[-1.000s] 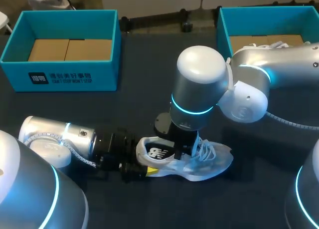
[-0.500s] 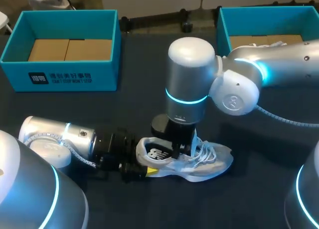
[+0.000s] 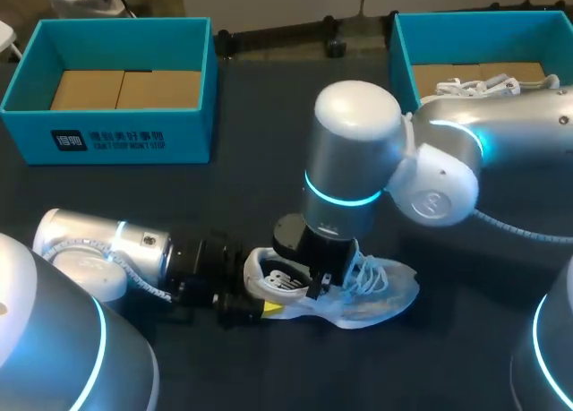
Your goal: Take the shoe out of the shoebox, open the shoe tongue, remove and reinsert the insole, then place the shoe into the shoebox
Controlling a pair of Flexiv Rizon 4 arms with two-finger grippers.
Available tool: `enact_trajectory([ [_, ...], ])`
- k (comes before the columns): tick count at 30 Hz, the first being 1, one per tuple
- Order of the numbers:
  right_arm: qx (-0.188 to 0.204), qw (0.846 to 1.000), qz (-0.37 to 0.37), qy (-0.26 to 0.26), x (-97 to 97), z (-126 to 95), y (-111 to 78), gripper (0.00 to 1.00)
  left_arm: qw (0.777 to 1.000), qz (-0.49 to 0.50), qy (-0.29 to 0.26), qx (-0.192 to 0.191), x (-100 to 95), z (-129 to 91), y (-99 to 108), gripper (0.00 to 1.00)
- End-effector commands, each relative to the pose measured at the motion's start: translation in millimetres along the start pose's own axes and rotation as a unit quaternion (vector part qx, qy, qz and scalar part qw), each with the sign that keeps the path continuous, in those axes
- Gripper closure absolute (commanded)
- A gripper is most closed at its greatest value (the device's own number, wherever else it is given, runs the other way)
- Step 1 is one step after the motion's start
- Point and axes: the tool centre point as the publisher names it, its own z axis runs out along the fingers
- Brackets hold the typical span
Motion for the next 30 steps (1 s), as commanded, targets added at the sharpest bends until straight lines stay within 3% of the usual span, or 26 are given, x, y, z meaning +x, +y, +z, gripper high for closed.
enact_trajectory([
  [1, -0.055, 0.998, 0.001, -0.032, 24.2, -16, -12.6, 1.0, 1.0, -0.001, -0.003, 0.0, -1.6, 0, 3, 1.0],
  [16, -0.151, 0.988, 0.003, -0.044, 3.2, -27, -7.2, 1.0, 1.0, -0.001, -0.003, 0.0, -1.6, 0, 3, 1.0],
  [23, -0.122, 0.991, -0.006, -0.058, -3.4, -29, 7.7, 1.0, 1.0, -0.001, -0.003, 0.0, -1.6, 0, 3, 1.0],
  [24, -0.116, 0.991, -0.006, -0.065, -4.1, -30, 11.1, 0.95, 1.0, -0.001, -0.003, 0.0, -1.6, 0, 3, 1.0],
  [30, -0.071, 0.993, -0.008, -0.09, -6.1, -31, 24.4, 0.88, 1.0, -0.001, -0.003, 0.0, -1.6, 0, 3, 1.0],
])
